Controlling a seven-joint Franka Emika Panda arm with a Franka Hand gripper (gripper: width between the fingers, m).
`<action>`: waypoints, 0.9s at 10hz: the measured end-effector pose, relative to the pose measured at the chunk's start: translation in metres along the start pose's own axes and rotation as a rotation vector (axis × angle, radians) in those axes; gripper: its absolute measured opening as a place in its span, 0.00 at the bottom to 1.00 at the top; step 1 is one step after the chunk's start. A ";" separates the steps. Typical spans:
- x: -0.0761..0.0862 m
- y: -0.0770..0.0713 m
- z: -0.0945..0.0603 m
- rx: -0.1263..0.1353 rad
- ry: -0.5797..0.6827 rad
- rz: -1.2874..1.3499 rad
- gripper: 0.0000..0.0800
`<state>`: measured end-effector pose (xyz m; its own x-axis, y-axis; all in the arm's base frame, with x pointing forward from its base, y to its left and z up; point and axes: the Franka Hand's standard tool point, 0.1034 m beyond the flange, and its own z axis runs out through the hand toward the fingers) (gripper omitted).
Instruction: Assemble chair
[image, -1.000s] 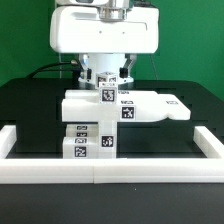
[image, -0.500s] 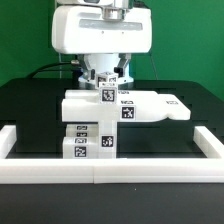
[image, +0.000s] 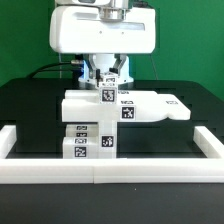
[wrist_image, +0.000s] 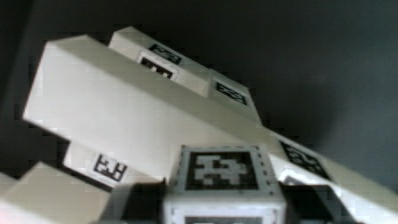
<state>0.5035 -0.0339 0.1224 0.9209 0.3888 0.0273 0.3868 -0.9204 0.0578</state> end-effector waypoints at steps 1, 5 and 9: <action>0.000 0.000 0.000 0.000 0.000 0.062 0.36; 0.000 0.000 0.000 0.001 0.000 0.314 0.36; 0.000 -0.001 0.001 0.004 0.000 0.616 0.36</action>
Offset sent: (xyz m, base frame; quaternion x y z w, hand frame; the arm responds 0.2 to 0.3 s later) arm 0.0000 0.0000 0.0000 0.0000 0.0000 0.1938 0.9810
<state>0.5033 -0.0324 0.1217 0.9753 -0.2141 0.0545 -0.2159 -0.9760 0.0281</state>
